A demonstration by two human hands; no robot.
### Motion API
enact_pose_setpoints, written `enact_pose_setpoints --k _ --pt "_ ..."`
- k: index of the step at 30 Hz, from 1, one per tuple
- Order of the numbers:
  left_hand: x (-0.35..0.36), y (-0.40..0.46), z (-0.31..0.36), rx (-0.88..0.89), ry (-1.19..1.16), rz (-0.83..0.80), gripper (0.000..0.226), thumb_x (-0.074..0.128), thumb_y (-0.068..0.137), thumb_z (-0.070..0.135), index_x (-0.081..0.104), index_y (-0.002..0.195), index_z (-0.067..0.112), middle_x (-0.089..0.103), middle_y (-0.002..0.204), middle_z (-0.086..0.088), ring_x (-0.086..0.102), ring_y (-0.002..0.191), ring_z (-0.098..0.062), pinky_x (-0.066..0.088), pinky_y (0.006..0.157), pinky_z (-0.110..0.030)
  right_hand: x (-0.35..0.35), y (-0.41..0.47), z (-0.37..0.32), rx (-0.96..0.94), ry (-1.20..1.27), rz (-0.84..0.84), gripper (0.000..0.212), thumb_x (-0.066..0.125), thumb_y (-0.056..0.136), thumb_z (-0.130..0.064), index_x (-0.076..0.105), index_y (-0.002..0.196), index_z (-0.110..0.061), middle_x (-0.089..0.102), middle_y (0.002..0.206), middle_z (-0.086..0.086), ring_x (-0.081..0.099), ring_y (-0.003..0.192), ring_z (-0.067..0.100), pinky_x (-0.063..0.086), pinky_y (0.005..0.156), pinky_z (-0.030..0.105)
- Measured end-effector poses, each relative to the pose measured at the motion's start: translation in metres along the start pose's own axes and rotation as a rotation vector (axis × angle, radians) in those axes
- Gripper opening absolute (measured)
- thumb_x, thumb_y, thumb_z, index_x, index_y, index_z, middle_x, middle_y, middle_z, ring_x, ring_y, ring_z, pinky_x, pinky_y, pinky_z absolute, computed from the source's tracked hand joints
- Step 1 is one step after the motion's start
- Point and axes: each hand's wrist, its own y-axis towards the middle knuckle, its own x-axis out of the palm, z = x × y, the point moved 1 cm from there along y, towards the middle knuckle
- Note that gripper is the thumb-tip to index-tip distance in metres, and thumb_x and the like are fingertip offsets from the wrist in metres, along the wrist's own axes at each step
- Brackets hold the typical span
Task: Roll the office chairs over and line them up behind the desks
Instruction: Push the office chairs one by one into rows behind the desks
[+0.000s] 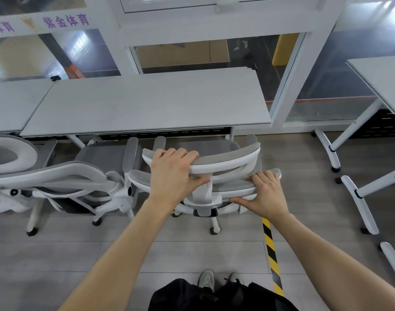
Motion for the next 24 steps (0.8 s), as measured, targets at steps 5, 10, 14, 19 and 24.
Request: enact_pose_setpoints --k 5,10,14,19,24 --pt "-0.001 0.001 0.001 -0.008 -0.01 -0.01 0.065 0.072 0.07 0.083 0.074 0.107 0.029 0.07 0.09 0.007 0.066 0.085 -0.023 0.045 0.085 -0.042 -0.005 0.001 -0.003 0.023 -0.014 -0.036 0.091 0.067 0.07 -0.099 0.073 0.11 -0.018 0.064 0.103 -0.009 0.054 0.104 0.017 0.044 0.104 0.039" --pt "-0.004 0.002 0.003 -0.004 0.003 -0.052 0.066 0.074 0.072 0.082 0.071 0.11 0.028 0.07 0.096 0.006 0.065 0.09 -0.023 0.045 0.09 -0.043 -0.014 0.002 -0.009 0.022 -0.052 -0.082 0.09 0.063 0.073 -0.1 0.07 0.111 -0.019 0.062 0.104 -0.009 0.052 0.106 0.018 0.043 0.105 0.038" --pt "-0.017 0.007 0.006 -0.035 0.006 -0.137 0.068 0.078 0.074 0.079 0.071 0.118 0.027 0.074 0.107 0.007 0.068 0.102 -0.022 0.046 0.098 -0.045 -0.02 0.007 -0.011 0.007 -0.078 -0.117 0.09 0.056 0.076 -0.102 0.068 0.11 -0.019 0.061 0.103 -0.008 0.052 0.106 0.019 0.043 0.106 0.04" --pt "-0.046 -0.01 0.035 -0.086 -0.044 -0.172 0.071 0.084 0.086 0.057 0.066 0.144 0.021 0.069 0.142 0.0 0.061 0.135 -0.026 0.037 0.124 -0.048 -0.028 0.008 -0.013 -0.043 -0.074 -0.145 0.081 0.056 0.083 -0.093 0.067 0.113 -0.018 0.064 0.105 -0.003 0.055 0.107 0.023 0.045 0.106 0.043" --pt "-0.077 -0.056 0.095 -0.262 0.053 -0.102 0.067 0.083 0.09 0.047 0.064 0.147 0.017 0.063 0.152 -0.006 0.059 0.14 -0.03 0.042 0.121 -0.051 -0.056 0.017 -0.009 -0.21 -0.154 -0.389 0.066 0.064 0.091 -0.071 0.063 0.125 -0.015 0.067 0.122 0.005 0.059 0.122 0.03 0.046 0.109 0.043"
